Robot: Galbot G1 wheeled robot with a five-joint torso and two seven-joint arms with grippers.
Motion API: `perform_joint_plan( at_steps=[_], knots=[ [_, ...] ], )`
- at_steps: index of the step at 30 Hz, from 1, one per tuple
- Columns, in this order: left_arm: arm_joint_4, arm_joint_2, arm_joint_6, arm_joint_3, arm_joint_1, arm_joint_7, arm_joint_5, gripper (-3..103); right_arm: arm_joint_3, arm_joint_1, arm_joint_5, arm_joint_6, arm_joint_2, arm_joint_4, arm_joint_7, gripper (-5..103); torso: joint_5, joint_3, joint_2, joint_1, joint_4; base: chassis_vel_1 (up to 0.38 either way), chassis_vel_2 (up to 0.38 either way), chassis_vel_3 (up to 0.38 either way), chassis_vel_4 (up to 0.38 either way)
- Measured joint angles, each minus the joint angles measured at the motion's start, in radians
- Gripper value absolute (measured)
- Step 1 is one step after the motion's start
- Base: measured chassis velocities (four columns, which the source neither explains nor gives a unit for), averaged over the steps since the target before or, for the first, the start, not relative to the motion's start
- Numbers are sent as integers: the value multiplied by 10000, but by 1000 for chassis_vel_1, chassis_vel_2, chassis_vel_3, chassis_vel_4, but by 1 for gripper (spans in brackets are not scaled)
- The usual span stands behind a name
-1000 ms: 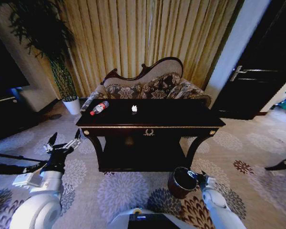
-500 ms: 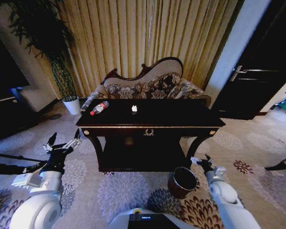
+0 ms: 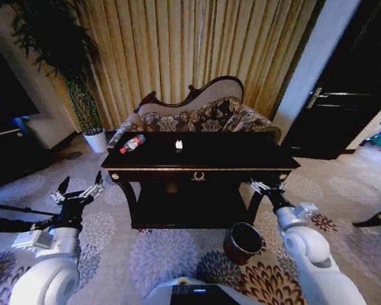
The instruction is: Move to the front of the table and place the trash on the table into the trash bin.
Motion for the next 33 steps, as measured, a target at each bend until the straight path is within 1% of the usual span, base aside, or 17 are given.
perform_joint_plan(
  at_steps=[13,22,24,27,33],
  knots=[
    [-5,-7,175,-63,36,1,1,100,-8,-88,-46,-4,39,-24,47,100,2,0,1,-1,-1,-14,10,12,-14],
    [-6,-37,176,-4,57,93,1,100,-125,-89,-49,18,79,12,53,100,1,0,0,0,0,-133,125,130,-118],
    [-6,-37,160,25,54,238,7,100,-139,-94,-49,20,82,16,64,100,1,2,-1,3,0,-180,166,191,-166],
    [-6,-45,145,82,62,296,34,100,-163,-93,-48,22,76,17,67,100,2,3,-2,5,-1,-163,156,179,-174],
    [-6,-86,130,152,64,302,89,100,-234,-78,-49,22,78,21,71,100,1,2,-2,4,-1,-131,130,146,-128]
  ],
)
